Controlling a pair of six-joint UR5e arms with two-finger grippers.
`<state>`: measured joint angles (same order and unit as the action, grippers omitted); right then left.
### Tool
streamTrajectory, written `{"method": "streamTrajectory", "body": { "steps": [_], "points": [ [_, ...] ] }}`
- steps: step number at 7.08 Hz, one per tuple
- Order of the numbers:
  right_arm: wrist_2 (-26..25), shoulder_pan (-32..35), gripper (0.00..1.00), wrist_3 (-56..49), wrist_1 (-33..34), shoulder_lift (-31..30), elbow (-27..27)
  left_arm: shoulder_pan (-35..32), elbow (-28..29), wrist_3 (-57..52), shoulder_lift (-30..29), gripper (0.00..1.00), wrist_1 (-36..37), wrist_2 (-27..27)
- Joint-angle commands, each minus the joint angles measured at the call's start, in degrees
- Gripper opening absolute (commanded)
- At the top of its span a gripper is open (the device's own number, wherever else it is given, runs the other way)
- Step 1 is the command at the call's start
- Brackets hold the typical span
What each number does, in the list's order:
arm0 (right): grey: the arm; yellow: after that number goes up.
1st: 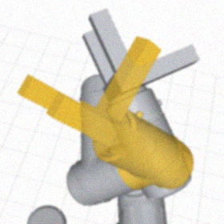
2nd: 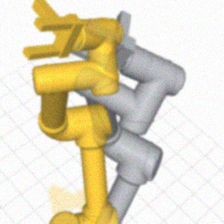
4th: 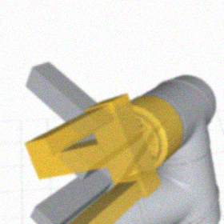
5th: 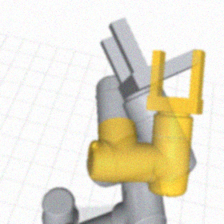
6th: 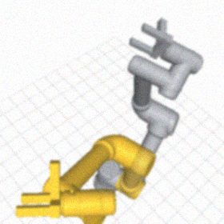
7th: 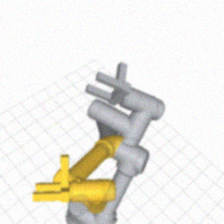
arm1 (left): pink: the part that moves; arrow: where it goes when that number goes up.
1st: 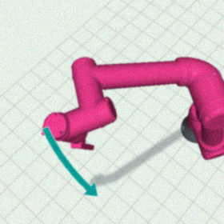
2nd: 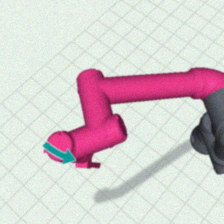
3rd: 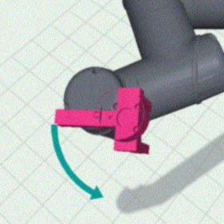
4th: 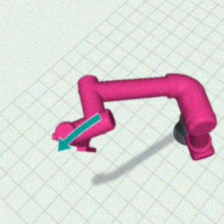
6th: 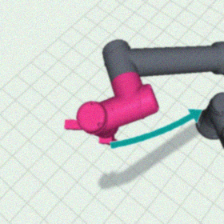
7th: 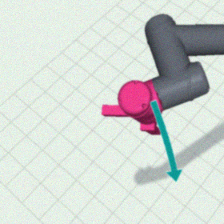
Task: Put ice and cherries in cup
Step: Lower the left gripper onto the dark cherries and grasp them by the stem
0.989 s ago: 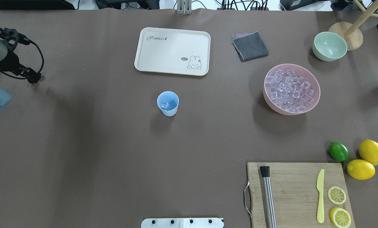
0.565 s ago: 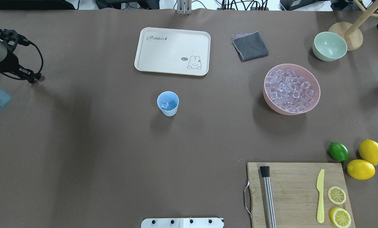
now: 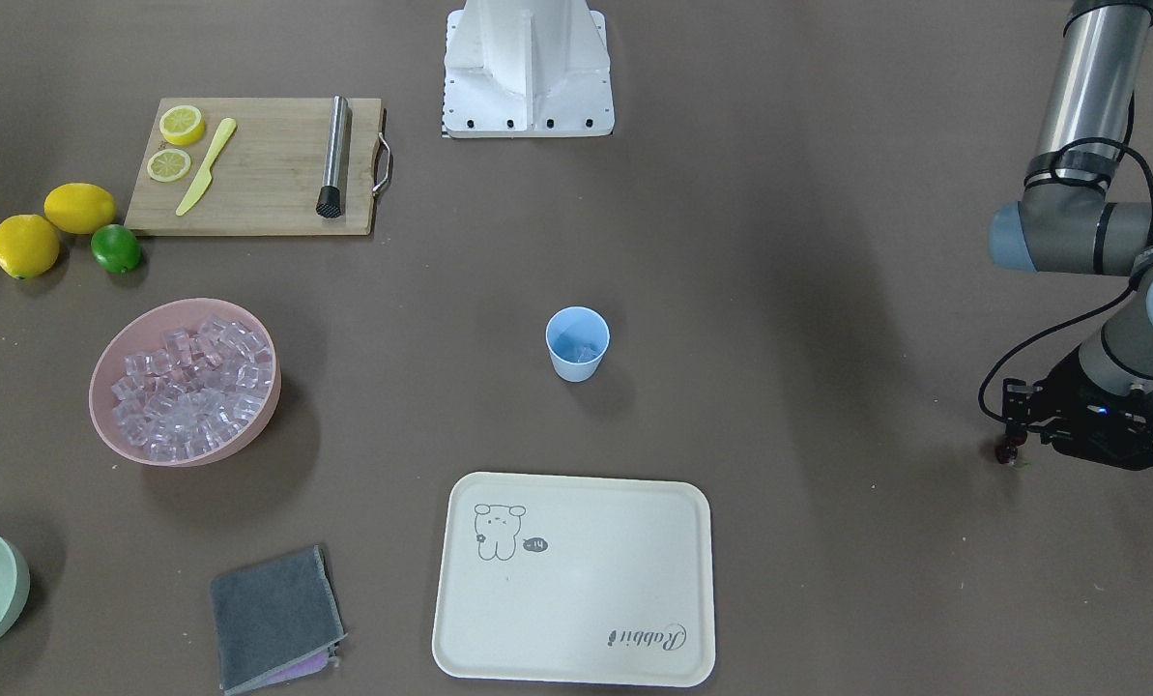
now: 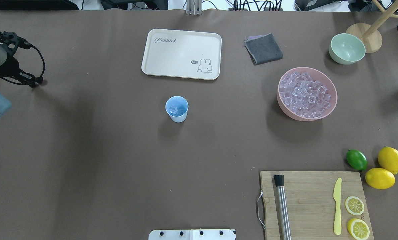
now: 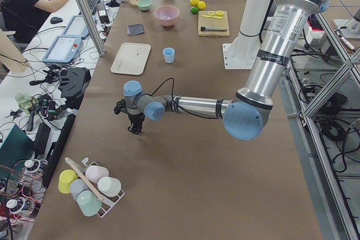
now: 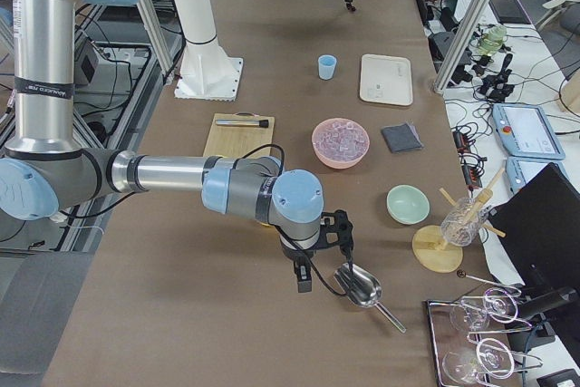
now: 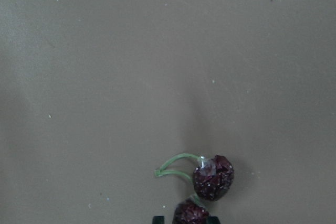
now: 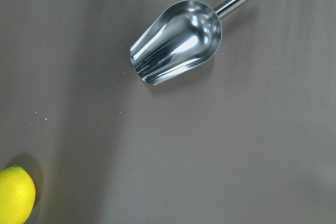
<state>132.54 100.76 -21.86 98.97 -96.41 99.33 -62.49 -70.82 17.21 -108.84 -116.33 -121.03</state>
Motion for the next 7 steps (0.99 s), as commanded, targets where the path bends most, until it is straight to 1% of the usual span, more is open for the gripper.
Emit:
{"method": "streamTrajectory", "body": {
  "steps": [1, 3, 4, 5, 6, 7],
  "points": [
    [0.00, 0.23, 1.00, -0.03, -0.01, -0.27, -0.01, 0.09, 0.07, 0.02, 0.03, 0.58, -0.03, 0.00],
    [0.00, 0.67, 1.00, -0.73, -0.01, -0.36, -0.01, 0.44, 0.51, 0.02, -0.06, 0.52, -0.04, 0.00],
    [0.00, 1.11, 1.00, -0.82, -0.01, -0.62, 0.25, 0.44, 1.21, 0.02, -0.15, 0.52, -0.91, 0.00],
    [0.00, 1.20, 1.00, -0.82, -0.01, -0.79, 0.25, 1.05, 1.56, 0.02, -0.15, 0.47, -1.18, 0.00],
    [0.00, 1.20, 1.00, -0.82, 0.08, -0.80, 0.25, 1.14, 1.56, 0.11, -0.24, 0.39, -1.27, 0.00],
    [0.00, 1.20, 1.00, -0.82, 0.08, -0.80, 0.25, 1.14, 1.56, 0.11, -0.24, 0.26, -1.27, 0.00]
  ]
}}
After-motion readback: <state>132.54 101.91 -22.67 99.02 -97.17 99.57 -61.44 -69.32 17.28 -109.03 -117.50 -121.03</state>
